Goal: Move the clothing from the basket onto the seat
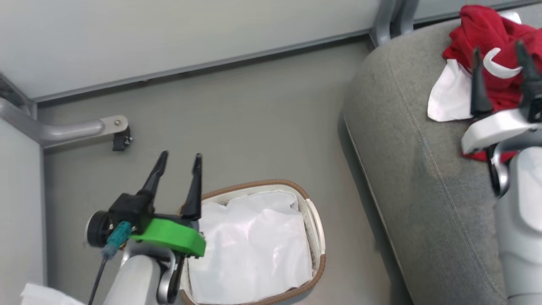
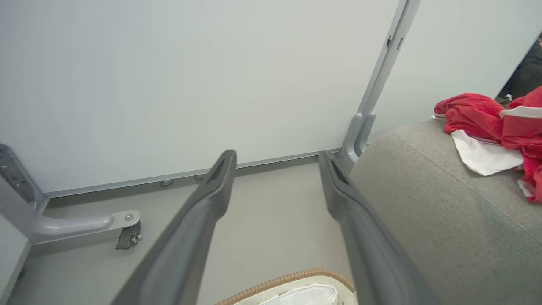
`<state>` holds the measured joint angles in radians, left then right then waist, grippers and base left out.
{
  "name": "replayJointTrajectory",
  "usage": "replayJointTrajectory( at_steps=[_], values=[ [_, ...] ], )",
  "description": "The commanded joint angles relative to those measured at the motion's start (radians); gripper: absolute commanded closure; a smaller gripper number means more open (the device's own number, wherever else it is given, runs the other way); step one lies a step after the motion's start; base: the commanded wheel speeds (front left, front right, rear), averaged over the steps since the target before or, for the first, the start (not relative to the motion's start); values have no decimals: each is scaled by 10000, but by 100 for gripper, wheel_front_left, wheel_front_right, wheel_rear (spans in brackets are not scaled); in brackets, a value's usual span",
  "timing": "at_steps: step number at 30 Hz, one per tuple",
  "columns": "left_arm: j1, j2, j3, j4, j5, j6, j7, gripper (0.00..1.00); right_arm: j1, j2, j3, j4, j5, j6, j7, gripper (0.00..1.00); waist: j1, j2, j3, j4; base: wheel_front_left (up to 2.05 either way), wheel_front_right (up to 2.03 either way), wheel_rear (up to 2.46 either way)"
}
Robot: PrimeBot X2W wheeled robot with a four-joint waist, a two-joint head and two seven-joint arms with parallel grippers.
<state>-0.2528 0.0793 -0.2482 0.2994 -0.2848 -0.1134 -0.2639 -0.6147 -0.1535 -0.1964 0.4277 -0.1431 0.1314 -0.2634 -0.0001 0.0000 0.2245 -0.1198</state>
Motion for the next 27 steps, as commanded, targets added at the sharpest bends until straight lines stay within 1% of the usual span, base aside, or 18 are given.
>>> replayJointTrajectory(
  at_steps=[1,8,11,14,20,27],
  values=[
    [288,-25,261,31,154,68,-5,0,362,153,94,15,134,-15,-21,0,1,0,-710,609,0,0,0],
    [1055,-155,1502,33,385,67,-5,0,1658,874,444,-146,894,-15,-21,0,1,0,-1159,976,0,0,0],
    [1348,-186,1819,70,456,34,-7,0,2248,979,564,-237,1285,-15,-21,0,1,0,-1281,1091,0,0,0],
    [1671,-220,2089,145,461,1,-7,0,2868,1015,956,-290,2037,-15,-21,0,1,0,-1398,1179,0,0,0],
    [2264,-269,2276,274,488,-88,-5,0,3900,1009,1696,-347,3084,-15,-21,0,1,0,-1633,1298,0,0,0],
    [2567,-286,2132,358,294,-134,-7,0,4592,1009,1965,-627,3364,-15,-21,0,1,0,-1838,1310,0,0,0]
  ],
)
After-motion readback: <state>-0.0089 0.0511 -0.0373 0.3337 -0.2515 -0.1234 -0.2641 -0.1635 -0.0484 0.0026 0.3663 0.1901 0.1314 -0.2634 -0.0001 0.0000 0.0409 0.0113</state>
